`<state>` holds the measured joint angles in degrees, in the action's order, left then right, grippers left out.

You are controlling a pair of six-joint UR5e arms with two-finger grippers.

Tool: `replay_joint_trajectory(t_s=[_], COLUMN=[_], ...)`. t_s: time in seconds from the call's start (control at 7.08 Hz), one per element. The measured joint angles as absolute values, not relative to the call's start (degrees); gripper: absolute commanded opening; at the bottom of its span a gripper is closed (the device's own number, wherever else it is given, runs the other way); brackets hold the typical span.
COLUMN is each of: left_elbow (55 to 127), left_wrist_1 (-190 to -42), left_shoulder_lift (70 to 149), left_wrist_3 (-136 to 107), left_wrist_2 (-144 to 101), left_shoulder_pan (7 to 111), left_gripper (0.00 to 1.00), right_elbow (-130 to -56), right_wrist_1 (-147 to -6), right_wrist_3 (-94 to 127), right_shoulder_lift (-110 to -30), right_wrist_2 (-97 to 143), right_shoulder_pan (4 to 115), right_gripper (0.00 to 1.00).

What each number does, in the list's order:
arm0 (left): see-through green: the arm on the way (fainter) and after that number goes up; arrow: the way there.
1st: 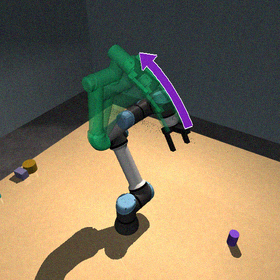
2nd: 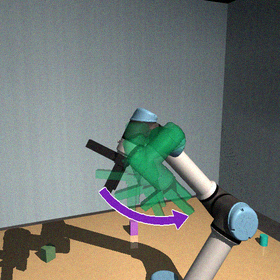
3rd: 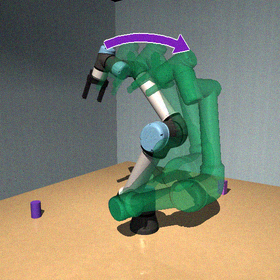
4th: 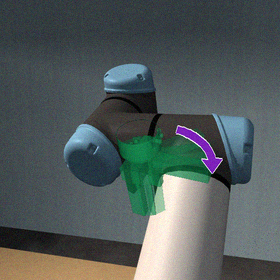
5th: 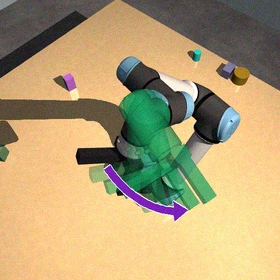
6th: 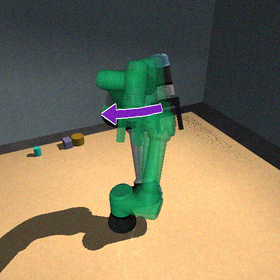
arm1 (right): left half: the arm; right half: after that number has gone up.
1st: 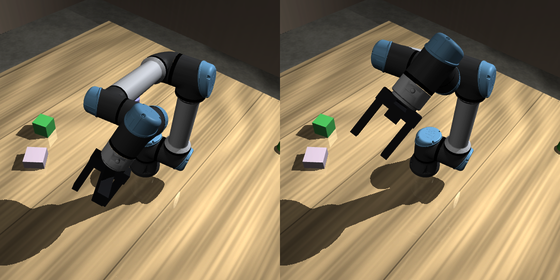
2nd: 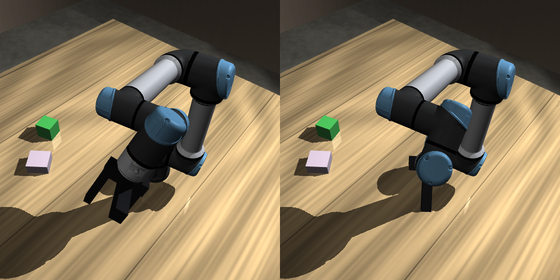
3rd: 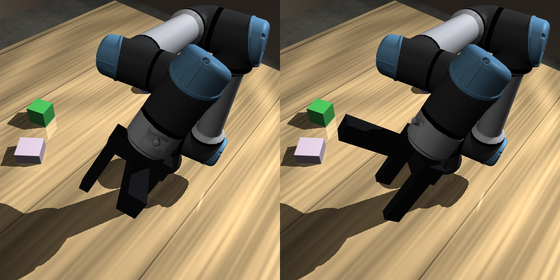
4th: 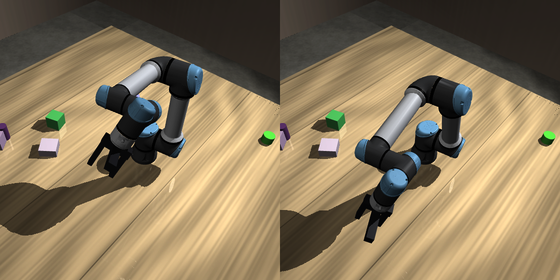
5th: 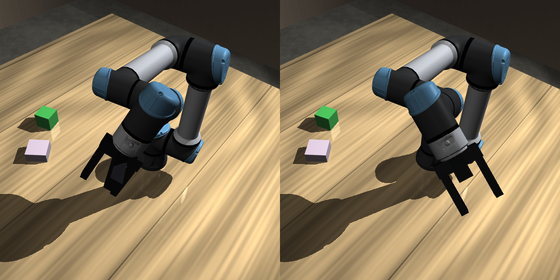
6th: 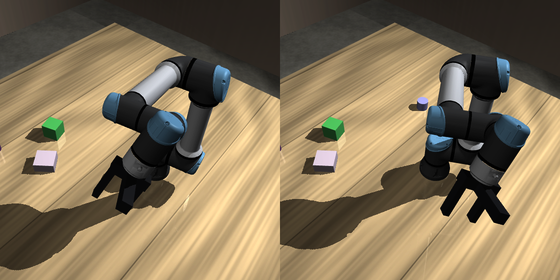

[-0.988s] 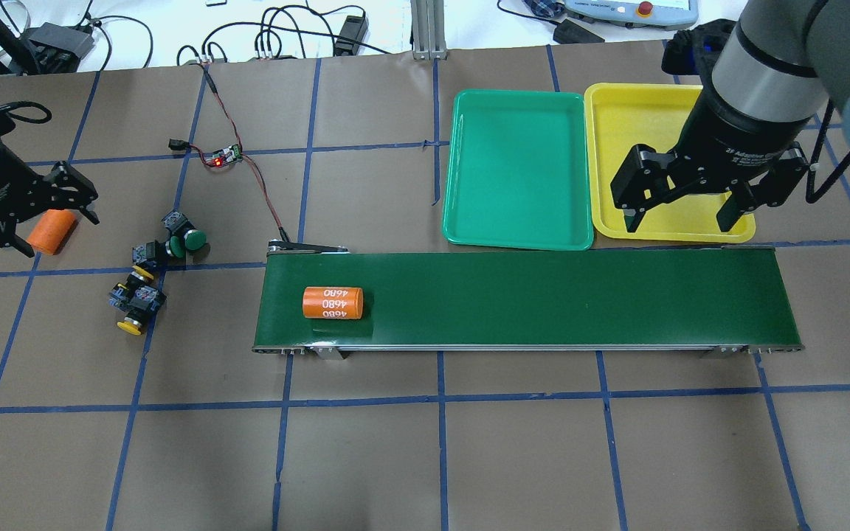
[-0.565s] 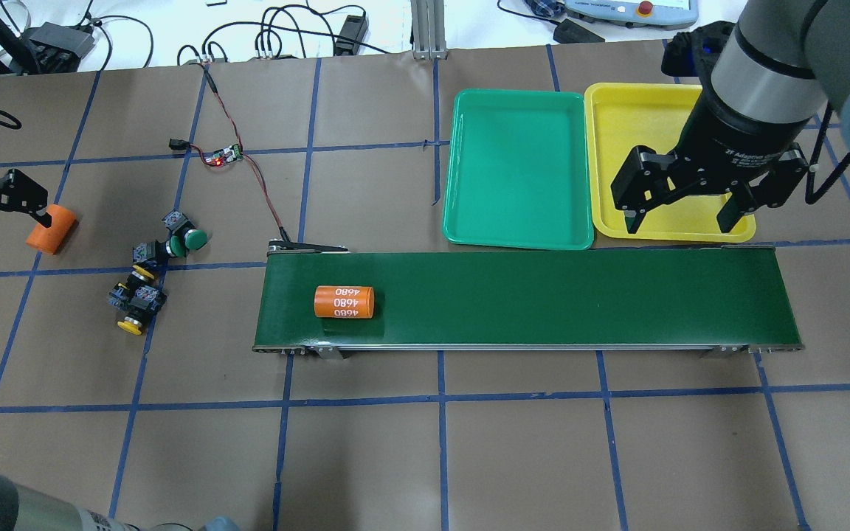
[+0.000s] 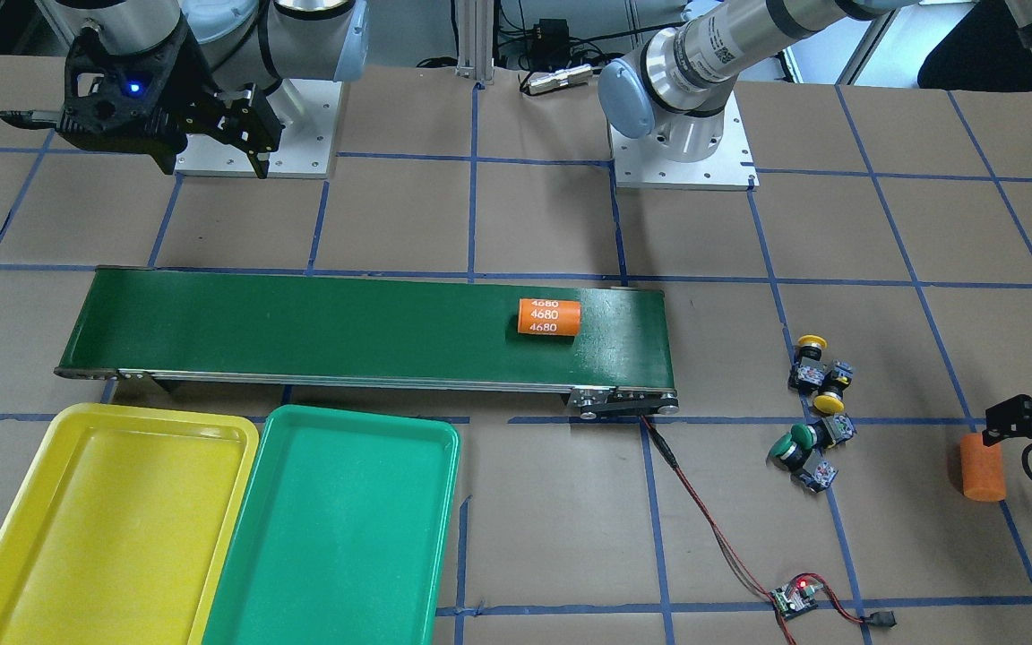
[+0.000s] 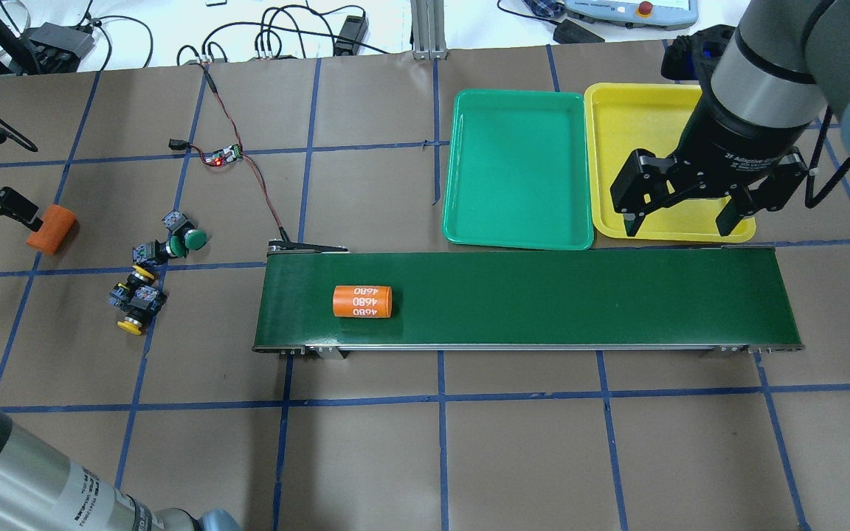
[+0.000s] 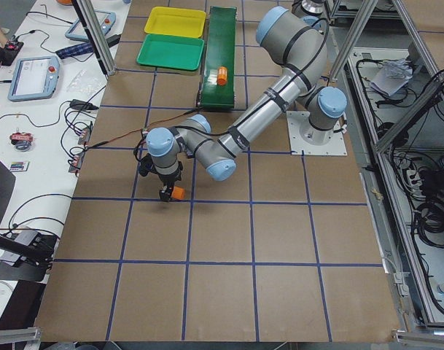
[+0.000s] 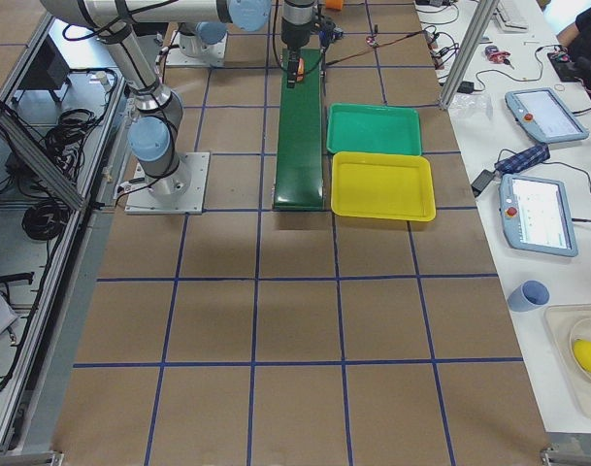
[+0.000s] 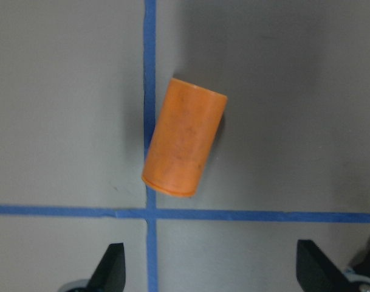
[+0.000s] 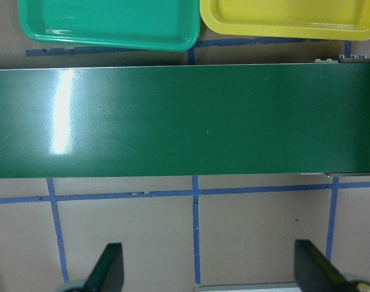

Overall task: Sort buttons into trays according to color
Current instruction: 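Lower the left gripper and grasp the plain orange cylinder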

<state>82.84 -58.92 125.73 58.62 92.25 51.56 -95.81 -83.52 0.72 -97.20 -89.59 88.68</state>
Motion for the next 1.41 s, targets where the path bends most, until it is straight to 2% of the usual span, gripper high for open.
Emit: replay_joint_trajectory(t_s=[0.28, 0.42, 0.56, 0.71, 0.85, 0.99, 1.41], left_elbow=[81.98, 81.92, 81.67, 81.43, 81.14, 80.93, 80.82], left_wrist_1=[-58.24, -60.08, -62.04, -62.89, -63.23, -64.04, -72.53], left_shoulder_lift=[128.65, 129.19, 129.45, 129.67, 129.77, 129.36, 124.87], left_wrist_3=[63.85, 64.56, 64.73, 64.76, 64.79, 64.51, 54.14], left_wrist_2=[91.75, 91.06, 90.04, 89.21, 88.85, 88.71, 88.41], left_shoulder_pan=[51.67, 51.70, 51.70, 51.78, 52.01, 52.37, 56.03], left_gripper=[1.00, 0.92, 0.52, 0.27, 0.14, 0.06, 0.01], right_elbow=[-95.93, -95.96, -95.97, -95.97, -95.98, -95.98, -96.05], right_wrist_1=[-83.53, -83.59, -83.58, -83.53, -83.51, -83.50, -83.50], right_wrist_3=[0.72, 0.74, 0.72, 0.73, 0.75, 0.73, 0.70], right_shoulder_lift=[-97.20, -97.23, -97.25, -97.25, -97.25, -97.24, -97.21], right_wrist_2=[-89.72, -89.70, -89.77, -89.78, -89.78, -89.80, -89.86], right_shoulder_pan=[88.68, 88.68, 88.68, 88.68, 88.68, 88.68, 88.68], right_gripper=[1.00, 1.00, 1.00, 1.00, 1.00, 1.00, 1.00])
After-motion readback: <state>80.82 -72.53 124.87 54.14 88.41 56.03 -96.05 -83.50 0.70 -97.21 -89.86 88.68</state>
